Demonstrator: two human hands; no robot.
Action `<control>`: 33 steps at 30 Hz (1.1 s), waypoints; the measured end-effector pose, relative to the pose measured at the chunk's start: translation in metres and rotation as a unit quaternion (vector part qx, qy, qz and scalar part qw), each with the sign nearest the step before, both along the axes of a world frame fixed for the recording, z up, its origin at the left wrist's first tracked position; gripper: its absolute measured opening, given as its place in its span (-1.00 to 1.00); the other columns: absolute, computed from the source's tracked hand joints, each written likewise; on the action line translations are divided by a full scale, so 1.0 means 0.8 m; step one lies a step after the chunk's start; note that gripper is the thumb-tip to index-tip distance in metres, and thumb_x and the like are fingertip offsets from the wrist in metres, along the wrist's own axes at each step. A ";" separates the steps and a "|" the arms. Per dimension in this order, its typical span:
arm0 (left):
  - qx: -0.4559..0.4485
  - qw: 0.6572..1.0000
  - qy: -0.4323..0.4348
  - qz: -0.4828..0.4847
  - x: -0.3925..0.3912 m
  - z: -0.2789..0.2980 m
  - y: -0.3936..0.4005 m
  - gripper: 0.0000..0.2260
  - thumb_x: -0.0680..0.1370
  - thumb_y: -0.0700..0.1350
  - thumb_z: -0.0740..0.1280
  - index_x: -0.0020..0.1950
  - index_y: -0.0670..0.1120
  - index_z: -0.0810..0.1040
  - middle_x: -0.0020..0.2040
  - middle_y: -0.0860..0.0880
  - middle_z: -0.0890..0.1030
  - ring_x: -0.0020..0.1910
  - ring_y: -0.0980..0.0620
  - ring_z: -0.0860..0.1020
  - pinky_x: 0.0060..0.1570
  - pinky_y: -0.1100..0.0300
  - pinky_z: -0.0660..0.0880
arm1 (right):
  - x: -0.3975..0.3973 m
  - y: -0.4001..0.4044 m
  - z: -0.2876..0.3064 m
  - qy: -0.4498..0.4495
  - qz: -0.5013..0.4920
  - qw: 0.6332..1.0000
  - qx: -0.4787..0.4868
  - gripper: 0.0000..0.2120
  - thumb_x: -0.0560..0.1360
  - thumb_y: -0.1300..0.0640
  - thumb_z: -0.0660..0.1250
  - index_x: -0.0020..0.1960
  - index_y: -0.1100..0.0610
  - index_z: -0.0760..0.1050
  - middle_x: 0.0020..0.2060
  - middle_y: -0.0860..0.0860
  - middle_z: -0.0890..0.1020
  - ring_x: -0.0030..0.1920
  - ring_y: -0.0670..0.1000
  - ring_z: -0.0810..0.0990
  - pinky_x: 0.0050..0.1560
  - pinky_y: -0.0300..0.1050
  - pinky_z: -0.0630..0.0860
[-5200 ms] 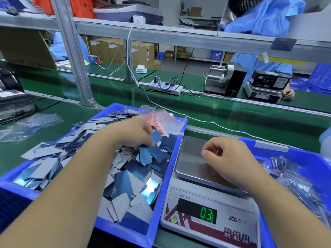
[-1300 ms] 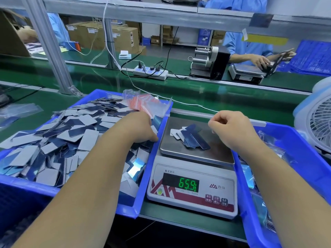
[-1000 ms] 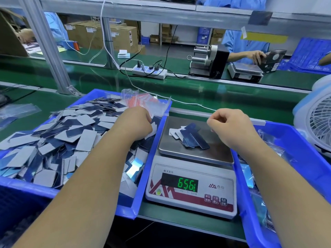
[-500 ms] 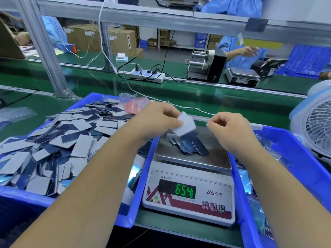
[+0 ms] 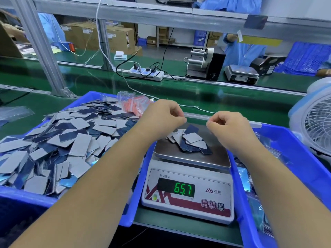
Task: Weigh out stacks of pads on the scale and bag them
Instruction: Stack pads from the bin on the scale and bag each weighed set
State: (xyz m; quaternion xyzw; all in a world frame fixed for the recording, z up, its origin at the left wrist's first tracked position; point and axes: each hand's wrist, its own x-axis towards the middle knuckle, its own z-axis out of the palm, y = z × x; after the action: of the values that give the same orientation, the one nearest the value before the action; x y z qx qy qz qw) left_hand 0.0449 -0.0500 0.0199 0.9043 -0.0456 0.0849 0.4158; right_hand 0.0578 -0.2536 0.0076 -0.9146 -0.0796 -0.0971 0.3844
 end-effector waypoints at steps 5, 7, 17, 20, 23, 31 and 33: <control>0.016 1.000 0.011 0.002 0.006 0.002 0.010 -0.90 0.52 -0.06 0.43 -0.19 0.09 0.60 -0.40 0.23 0.54 -0.45 0.35 0.47 -0.53 0.48 0.29 | 0.001 0.000 -0.002 0.007 0.005 1.000 -0.018 -0.82 0.47 0.11 0.32 -0.30 -0.02 0.58 -0.44 -0.27 0.58 -0.43 -0.21 0.47 -0.42 -0.29 0.34; 0.033 0.999 0.044 -0.002 0.007 0.003 0.012 -0.94 0.52 -0.01 0.44 -0.12 0.10 0.58 -0.29 0.19 0.55 -0.42 0.28 0.49 -0.48 0.37 0.34 | 0.002 -0.001 -0.003 0.009 0.011 1.000 -0.021 -0.83 0.48 0.10 0.33 -0.28 -0.03 0.58 -0.42 -0.27 0.59 -0.42 -0.25 0.49 -0.48 -0.38 0.32; 0.164 0.972 0.163 -0.043 0.004 0.016 0.016 -0.71 0.50 0.14 0.45 0.01 -0.06 0.57 -0.10 0.01 0.59 -0.20 0.00 0.53 -0.16 0.19 0.46 | 0.000 -0.001 0.022 0.033 0.091 0.989 -0.109 -0.91 0.46 0.05 0.42 -0.21 -0.10 0.60 -0.35 -0.29 0.61 -0.37 -0.29 0.51 -0.38 -0.38 0.35; 0.209 0.956 0.197 -0.065 0.003 0.022 0.016 -0.60 0.45 0.25 0.45 0.05 -0.03 0.52 -0.03 0.00 0.64 -0.11 -0.04 0.55 0.04 0.12 0.48 | 0.004 0.008 0.040 0.035 0.134 0.967 -0.212 -0.84 0.45 -0.03 0.44 0.03 -0.16 0.59 -0.05 -0.26 0.61 -0.11 -0.23 0.54 -0.11 -0.28 0.38; 0.238 0.941 0.225 -0.081 0.003 0.026 0.016 -0.39 0.39 0.34 0.45 0.29 0.01 0.49 0.18 0.04 0.60 0.11 0.02 0.58 0.24 0.00 0.50 | 0.021 0.010 0.049 0.042 0.180 0.946 -0.265 -0.55 0.46 -0.07 0.45 0.32 -0.13 0.47 0.22 -0.17 0.43 -0.01 -0.16 0.44 0.08 -0.22 0.33; 0.360 0.899 0.226 -0.101 0.006 0.014 0.001 -0.09 0.29 0.57 0.29 0.47 0.05 0.32 0.37 -0.01 0.30 0.25 -0.09 0.46 0.25 -0.07 0.46 | 0.044 0.006 0.022 0.106 0.288 0.927 -0.215 -0.47 0.38 -0.11 0.54 0.31 -0.11 0.49 0.23 -0.23 0.46 -0.15 -0.51 0.41 -0.09 -0.47 0.30; 0.361 0.901 0.218 -0.106 0.006 0.016 -0.001 -0.15 0.31 0.54 0.31 0.42 0.02 0.38 0.29 0.01 0.39 0.17 -0.06 0.50 0.18 -0.03 0.50 | 0.045 0.006 0.019 0.104 0.286 0.927 -0.219 -0.47 0.36 -0.14 0.54 0.28 -0.10 0.51 0.17 -0.21 0.50 -0.15 -0.44 0.44 -0.09 -0.43 0.32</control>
State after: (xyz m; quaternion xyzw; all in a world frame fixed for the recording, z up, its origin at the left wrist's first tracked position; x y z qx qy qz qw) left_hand 0.0499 -0.0511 0.0327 0.9782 -0.0766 -0.1810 0.0667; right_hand 0.0942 -0.2488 0.0226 -0.9194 -0.3166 0.1323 0.1925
